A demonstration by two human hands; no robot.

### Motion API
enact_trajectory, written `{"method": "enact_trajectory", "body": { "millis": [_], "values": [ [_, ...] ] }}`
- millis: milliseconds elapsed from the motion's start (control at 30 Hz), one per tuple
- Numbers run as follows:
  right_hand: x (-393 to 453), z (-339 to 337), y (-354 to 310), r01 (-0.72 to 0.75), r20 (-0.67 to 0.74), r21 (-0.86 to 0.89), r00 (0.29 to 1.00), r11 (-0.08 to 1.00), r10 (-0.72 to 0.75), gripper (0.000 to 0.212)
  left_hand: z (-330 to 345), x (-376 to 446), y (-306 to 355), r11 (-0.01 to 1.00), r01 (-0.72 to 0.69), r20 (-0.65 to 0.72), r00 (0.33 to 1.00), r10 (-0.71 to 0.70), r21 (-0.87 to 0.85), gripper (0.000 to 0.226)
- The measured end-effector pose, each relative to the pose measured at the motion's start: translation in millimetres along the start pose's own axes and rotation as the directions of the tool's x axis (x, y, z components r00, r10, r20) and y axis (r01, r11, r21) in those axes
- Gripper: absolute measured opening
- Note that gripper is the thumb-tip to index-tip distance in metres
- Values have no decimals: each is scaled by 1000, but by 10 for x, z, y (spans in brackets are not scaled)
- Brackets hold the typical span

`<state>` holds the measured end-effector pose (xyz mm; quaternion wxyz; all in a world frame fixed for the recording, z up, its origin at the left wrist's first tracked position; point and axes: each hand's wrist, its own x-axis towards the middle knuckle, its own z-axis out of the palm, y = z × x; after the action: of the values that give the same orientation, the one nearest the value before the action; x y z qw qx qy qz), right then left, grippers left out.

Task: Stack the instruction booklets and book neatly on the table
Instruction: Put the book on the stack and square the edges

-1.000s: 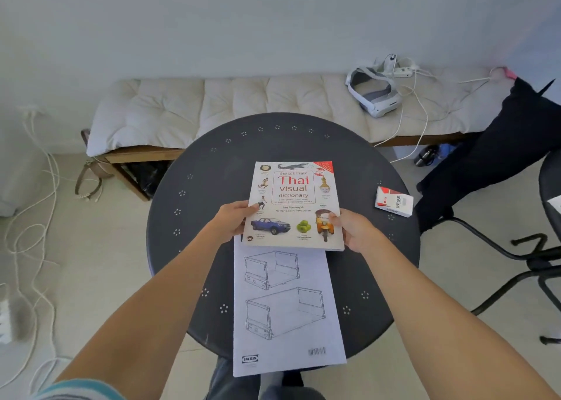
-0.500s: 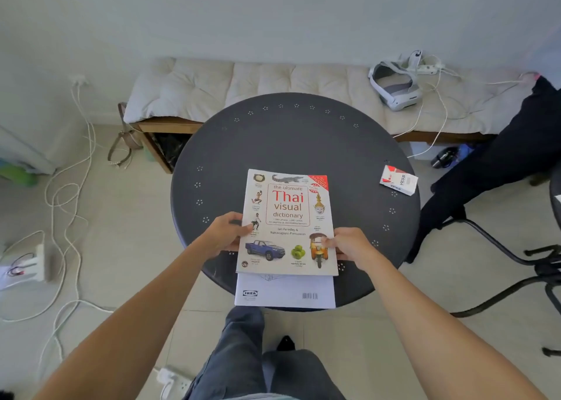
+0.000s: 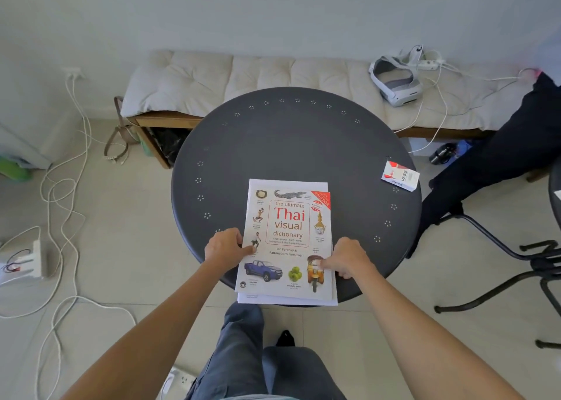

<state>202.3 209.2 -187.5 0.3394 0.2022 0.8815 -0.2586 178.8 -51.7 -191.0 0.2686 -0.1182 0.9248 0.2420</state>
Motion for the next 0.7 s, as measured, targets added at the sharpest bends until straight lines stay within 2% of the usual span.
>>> {"method": "enact_trajectory", "body": {
  "millis": [33, 100, 200, 267, 333, 467, 600, 700],
  "values": [
    [7, -4, -24, 0, -4, -8, 1000, 1000, 0, 43, -9, 11, -2, 998, 5, -6, 1000, -5, 55, 35],
    [33, 3, -70, -13, -29, 66, 999, 998, 15, 45, -17, 54, 0, 999, 25, 10, 1000, -25, 25, 36],
    [87, 35, -111, -88, -85, 335, 989, 938, 123, 47, 9, 137, 18, 973, 85, 77, 995, -70, -214, 30],
    [87, 66, -126, -121, -95, 431, 979, 894, 178, 35, 32, 167, 41, 945, 138, 104, 988, -112, -295, 31],
    [93, 95, -126, -144, -82, 474, 975, 869, 206, 28, 51, 168, 62, 931, 172, 116, 983, -142, -322, 34],
    [130, 103, -137, -208, 10, 601, 967, 771, 253, 29, 37, 156, 105, 889, 243, 184, 966, -184, -388, 32],
    [142, 33, -148, -224, 85, 627, 972, 747, 220, 19, -13, 150, 150, 868, 285, 242, 950, -199, -406, 26],
    [121, 12, -173, -170, 67, 521, 985, 836, 158, 12, 2, 157, 150, 870, 271, 243, 953, -181, -413, 24]
  ]
}}
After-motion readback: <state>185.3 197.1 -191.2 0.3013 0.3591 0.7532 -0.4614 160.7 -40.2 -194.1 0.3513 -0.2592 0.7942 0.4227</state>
